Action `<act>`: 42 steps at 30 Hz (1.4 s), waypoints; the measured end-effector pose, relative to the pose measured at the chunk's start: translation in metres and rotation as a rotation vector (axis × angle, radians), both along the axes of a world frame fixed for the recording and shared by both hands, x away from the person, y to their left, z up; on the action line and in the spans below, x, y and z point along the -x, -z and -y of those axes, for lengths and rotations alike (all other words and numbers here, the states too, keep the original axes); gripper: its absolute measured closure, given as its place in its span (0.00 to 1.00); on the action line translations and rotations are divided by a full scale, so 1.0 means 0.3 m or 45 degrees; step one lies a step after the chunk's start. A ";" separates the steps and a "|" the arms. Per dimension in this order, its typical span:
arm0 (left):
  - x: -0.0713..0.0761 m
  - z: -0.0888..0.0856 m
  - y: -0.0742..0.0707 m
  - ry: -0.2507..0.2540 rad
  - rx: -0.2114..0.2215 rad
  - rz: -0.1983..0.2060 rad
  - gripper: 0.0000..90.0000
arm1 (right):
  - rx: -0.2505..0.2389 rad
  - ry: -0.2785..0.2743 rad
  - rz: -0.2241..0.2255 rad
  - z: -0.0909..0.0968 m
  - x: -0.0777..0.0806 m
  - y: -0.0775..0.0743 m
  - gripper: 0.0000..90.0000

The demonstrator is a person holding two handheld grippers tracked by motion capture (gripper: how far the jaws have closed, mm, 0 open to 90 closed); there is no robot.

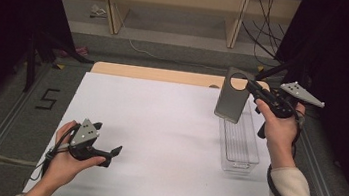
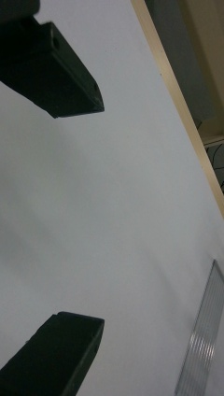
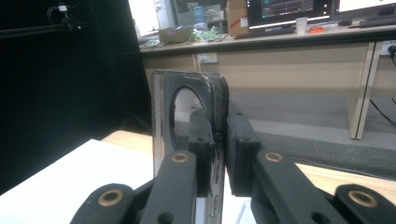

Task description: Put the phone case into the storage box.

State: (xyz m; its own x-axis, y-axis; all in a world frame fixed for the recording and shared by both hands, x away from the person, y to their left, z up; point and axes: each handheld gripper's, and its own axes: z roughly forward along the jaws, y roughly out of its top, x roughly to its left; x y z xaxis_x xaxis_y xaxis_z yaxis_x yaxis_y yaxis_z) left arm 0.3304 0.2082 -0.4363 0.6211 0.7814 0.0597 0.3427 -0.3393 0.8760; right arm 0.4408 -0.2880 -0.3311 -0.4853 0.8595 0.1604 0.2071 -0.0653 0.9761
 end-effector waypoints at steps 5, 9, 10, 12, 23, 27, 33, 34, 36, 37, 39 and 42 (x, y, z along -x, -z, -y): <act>0.000 0.000 0.000 0.000 0.002 0.000 0.00 | 0.000 0.012 0.002 0.008 -0.001 0.000 0.92; 0.000 0.000 0.000 0.001 0.000 0.000 0.00 | 0.004 0.023 0.007 0.016 -0.002 -0.001 0.92; 0.000 0.000 0.000 0.000 0.002 0.000 0.00 | 0.003 0.026 0.005 0.018 -0.002 -0.001 0.92; 0.000 0.000 0.000 0.000 0.002 0.001 0.00 | 0.004 0.032 0.006 0.022 -0.002 -0.001 0.92; 0.000 -0.001 0.000 -0.001 0.001 0.000 0.00 | 0.009 0.056 0.007 0.039 -0.005 0.001 0.92; 0.000 -0.002 -0.001 -0.002 0.003 0.001 0.00 | 0.011 0.063 0.009 0.042 -0.006 0.003 0.92; 0.000 -0.002 -0.001 -0.003 0.002 0.002 0.00 | 0.013 0.072 0.008 0.049 -0.006 0.002 0.92; 0.000 -0.002 -0.001 -0.003 0.003 0.002 0.00 | 0.014 0.073 0.005 0.050 -0.007 0.002 0.92; 0.000 -0.002 -0.001 -0.003 0.003 0.002 0.00 | 0.012 0.076 0.006 0.051 -0.007 0.003 0.92; 0.000 -0.002 -0.001 -0.003 0.004 0.002 0.00 | 0.014 0.077 0.008 0.052 -0.008 0.003 0.92; 0.000 -0.002 -0.001 -0.003 0.003 0.002 0.00 | 0.015 0.080 0.007 0.054 -0.008 0.003 0.92; 0.000 -0.002 -0.001 -0.003 0.004 0.002 0.00 | 0.016 0.085 0.008 0.057 -0.008 0.002 0.92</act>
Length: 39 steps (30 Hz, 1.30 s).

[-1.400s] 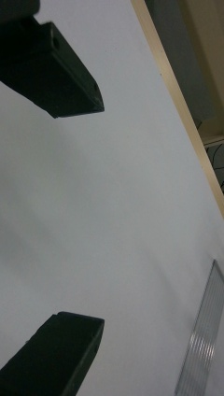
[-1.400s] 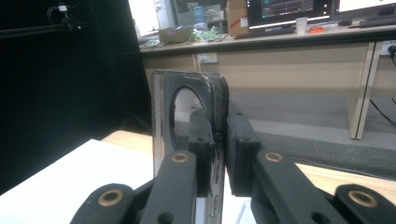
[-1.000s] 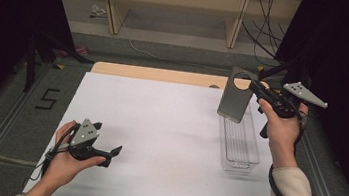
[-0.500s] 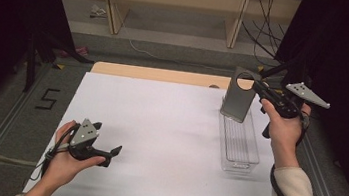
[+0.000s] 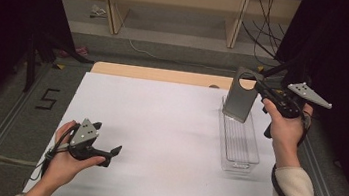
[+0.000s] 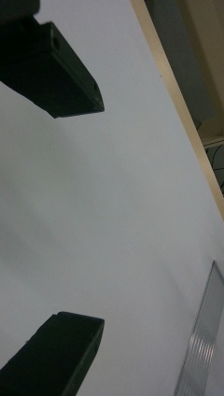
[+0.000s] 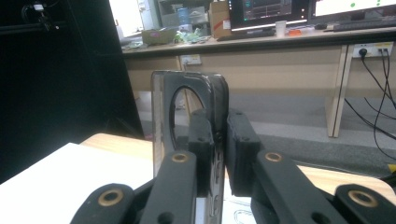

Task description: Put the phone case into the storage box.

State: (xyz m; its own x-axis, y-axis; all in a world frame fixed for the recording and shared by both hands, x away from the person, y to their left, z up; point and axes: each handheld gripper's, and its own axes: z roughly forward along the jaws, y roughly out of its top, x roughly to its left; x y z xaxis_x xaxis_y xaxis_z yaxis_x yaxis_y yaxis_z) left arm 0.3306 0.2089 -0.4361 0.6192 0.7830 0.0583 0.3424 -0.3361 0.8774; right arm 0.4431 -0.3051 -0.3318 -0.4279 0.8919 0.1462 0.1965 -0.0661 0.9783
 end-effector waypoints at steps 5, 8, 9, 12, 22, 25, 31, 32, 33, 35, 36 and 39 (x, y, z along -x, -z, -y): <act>0.000 0.000 0.000 0.000 0.000 0.000 0.00 | 0.004 0.003 0.004 0.004 -0.001 0.001 0.92; 0.000 0.000 -0.001 -0.001 0.000 0.001 0.00 | 0.008 0.007 0.001 0.005 -0.001 0.001 0.92; 0.000 0.000 -0.001 -0.001 0.000 0.001 0.00 | 0.009 0.007 0.000 0.005 -0.002 0.001 0.92; 0.000 -0.001 -0.001 -0.001 0.001 0.001 0.00 | 0.014 0.009 0.003 0.006 -0.002 0.001 0.92; -0.001 -0.002 0.000 -0.003 0.000 0.001 0.00 | 0.015 0.024 0.005 0.017 -0.004 0.001 0.92; -0.001 -0.003 -0.001 -0.004 0.000 0.002 0.00 | 0.016 0.026 0.002 0.019 -0.005 0.003 0.92; -0.002 -0.004 -0.001 -0.004 0.002 0.001 0.00 | 0.022 0.029 0.000 0.022 -0.009 0.006 0.92; -0.002 -0.004 -0.001 -0.004 0.002 0.001 0.00 | 0.023 0.029 -0.002 0.022 -0.009 0.006 0.92; -0.002 -0.004 -0.001 -0.005 0.002 0.000 0.00 | 0.024 0.031 -0.003 0.023 -0.010 0.007 0.92; -0.002 -0.005 -0.001 -0.005 0.003 0.000 0.00 | 0.027 0.034 -0.005 0.024 -0.011 0.008 0.92; -0.002 -0.005 -0.001 -0.005 0.004 0.000 0.00 | 0.026 0.035 -0.008 0.025 -0.011 0.008 0.92; -0.002 -0.005 -0.001 -0.004 0.004 0.000 0.00 | 0.028 0.036 -0.009 0.027 -0.014 0.010 0.92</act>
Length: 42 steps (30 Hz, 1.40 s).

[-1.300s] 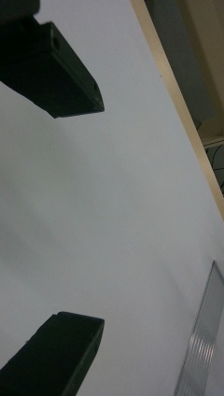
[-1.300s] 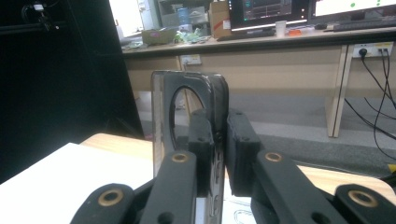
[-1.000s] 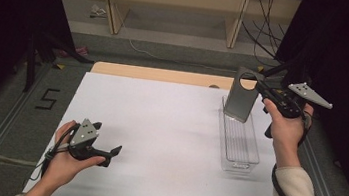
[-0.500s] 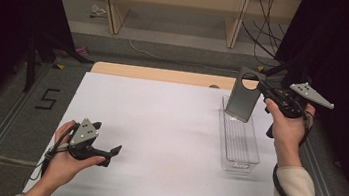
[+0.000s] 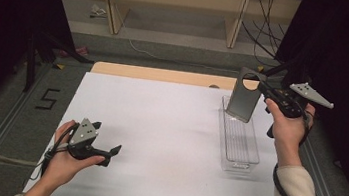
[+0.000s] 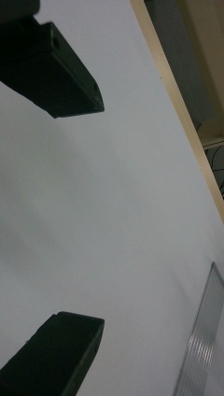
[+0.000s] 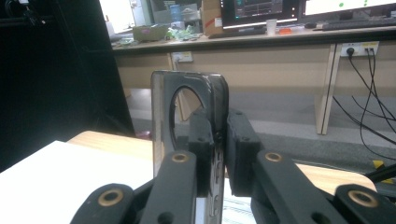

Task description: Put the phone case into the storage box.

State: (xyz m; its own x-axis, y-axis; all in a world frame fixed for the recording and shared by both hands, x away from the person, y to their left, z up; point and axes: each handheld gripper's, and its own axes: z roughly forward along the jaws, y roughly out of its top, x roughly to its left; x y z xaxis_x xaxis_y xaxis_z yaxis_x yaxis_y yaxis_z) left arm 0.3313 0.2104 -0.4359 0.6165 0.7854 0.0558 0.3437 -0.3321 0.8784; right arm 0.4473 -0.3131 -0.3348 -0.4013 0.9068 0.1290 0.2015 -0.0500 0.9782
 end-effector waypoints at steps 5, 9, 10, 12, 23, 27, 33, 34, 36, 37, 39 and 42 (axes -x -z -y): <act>0.000 0.000 0.000 0.000 0.001 0.000 0.00 | 0.008 0.002 0.000 0.001 -0.005 0.001 0.92; 0.000 0.000 0.000 0.000 0.000 0.000 0.00 | 0.014 0.004 -0.003 0.002 -0.010 0.004 0.92; -0.001 0.000 0.000 0.001 0.001 0.000 0.00 | 0.014 0.004 -0.004 0.002 -0.011 0.005 0.92; -0.001 -0.001 0.000 0.001 0.001 0.000 0.00 | 0.018 0.008 -0.006 0.002 -0.014 0.007 0.92; -0.001 -0.003 0.001 -0.002 -0.001 0.000 0.00 | 0.030 0.013 -0.011 0.003 -0.028 0.012 0.92; -0.001 -0.004 0.001 -0.003 -0.002 0.001 0.00 | 0.033 0.015 -0.012 0.004 -0.033 0.012 0.92; -0.001 -0.005 0.000 -0.002 -0.004 0.002 0.00 | 0.039 0.019 -0.012 0.002 -0.041 0.013 0.92; -0.001 -0.005 0.000 -0.003 -0.005 0.003 0.00 | 0.043 0.018 -0.008 0.002 -0.043 0.014 0.92; -0.001 -0.006 0.001 -0.004 -0.004 0.002 0.00 | 0.045 0.019 -0.012 0.001 -0.045 0.014 0.92; -0.001 -0.006 0.001 -0.004 -0.004 0.002 0.00 | 0.047 0.020 -0.012 0.001 -0.046 0.014 0.92; 0.000 -0.005 0.001 -0.005 -0.002 0.002 0.00 | 0.047 0.020 -0.011 0.001 -0.048 0.014 0.92; 0.000 -0.005 0.001 -0.005 -0.003 0.002 0.00 | 0.048 0.022 -0.010 0.001 -0.051 0.015 0.92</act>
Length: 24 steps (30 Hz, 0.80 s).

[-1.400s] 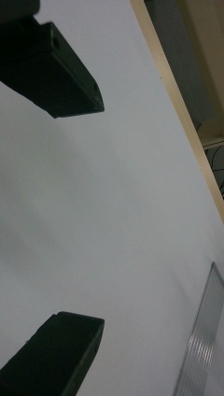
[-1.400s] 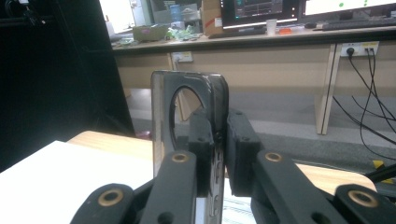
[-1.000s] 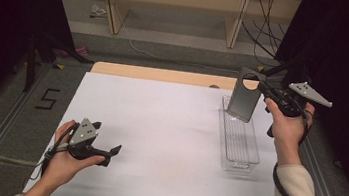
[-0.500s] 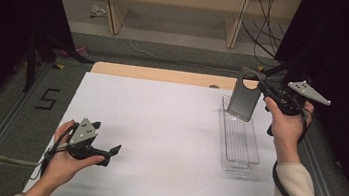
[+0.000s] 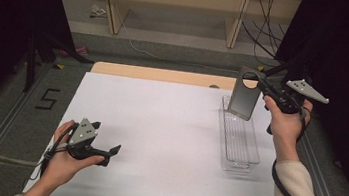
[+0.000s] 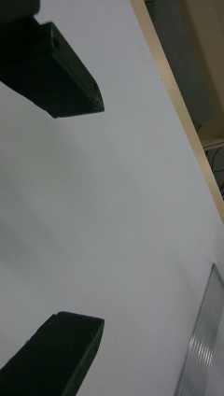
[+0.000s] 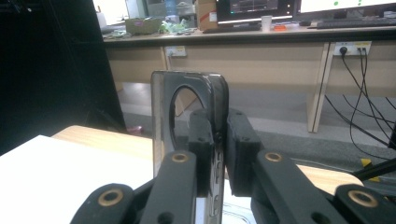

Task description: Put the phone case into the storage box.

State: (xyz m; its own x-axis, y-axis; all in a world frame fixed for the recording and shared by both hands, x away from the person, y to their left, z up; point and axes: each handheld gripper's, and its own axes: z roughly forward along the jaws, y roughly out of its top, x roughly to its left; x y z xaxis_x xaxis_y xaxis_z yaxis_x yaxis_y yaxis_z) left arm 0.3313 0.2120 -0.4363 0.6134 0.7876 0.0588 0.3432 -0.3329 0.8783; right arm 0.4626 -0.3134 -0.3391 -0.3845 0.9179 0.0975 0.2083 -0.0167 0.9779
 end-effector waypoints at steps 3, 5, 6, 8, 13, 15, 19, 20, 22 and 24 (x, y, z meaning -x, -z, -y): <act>0.000 0.000 0.000 0.000 0.004 0.001 0.00 | 0.004 0.000 -0.002 -0.001 -0.003 0.000 0.92; 0.000 0.000 -0.001 -0.003 0.003 0.004 0.00 | 0.006 -0.001 -0.003 -0.001 -0.004 0.001 0.92; 0.000 0.000 -0.002 -0.003 0.003 0.005 0.00 | 0.009 0.000 -0.004 -0.001 -0.005 0.001 0.92; 0.001 -0.001 -0.001 -0.002 0.003 0.004 0.00 | 0.011 -0.001 -0.003 -0.001 -0.007 0.002 0.92; 0.001 -0.001 -0.001 -0.004 0.004 0.004 0.00 | 0.014 0.000 -0.003 -0.001 -0.012 0.004 0.92; 0.000 -0.002 0.000 -0.003 0.004 0.003 0.00 | 0.016 0.001 -0.006 -0.002 -0.014 0.005 0.92; 0.000 -0.003 -0.001 -0.004 0.004 0.003 0.00 | 0.018 0.001 -0.009 -0.002 -0.020 0.008 0.92; 0.000 -0.003 -0.001 -0.004 0.004 0.004 0.00 | 0.018 0.002 -0.011 -0.003 -0.021 0.009 0.92; 0.000 -0.003 -0.001 -0.004 0.004 0.003 0.00 | 0.019 0.001 -0.011 -0.003 -0.023 0.009 0.92; 0.001 -0.004 -0.001 -0.004 0.004 0.003 0.00 | 0.022 -0.001 -0.009 -0.003 -0.025 0.009 0.92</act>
State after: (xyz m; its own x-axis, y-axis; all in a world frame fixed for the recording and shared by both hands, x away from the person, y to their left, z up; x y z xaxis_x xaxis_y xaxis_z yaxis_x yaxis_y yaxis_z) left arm 0.3311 0.2131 -0.4360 0.6105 0.7899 0.0580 0.3421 -0.3290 0.8802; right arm 0.4701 -0.3124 -0.3419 -0.3846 0.9193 0.0841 0.2153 0.0007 0.9765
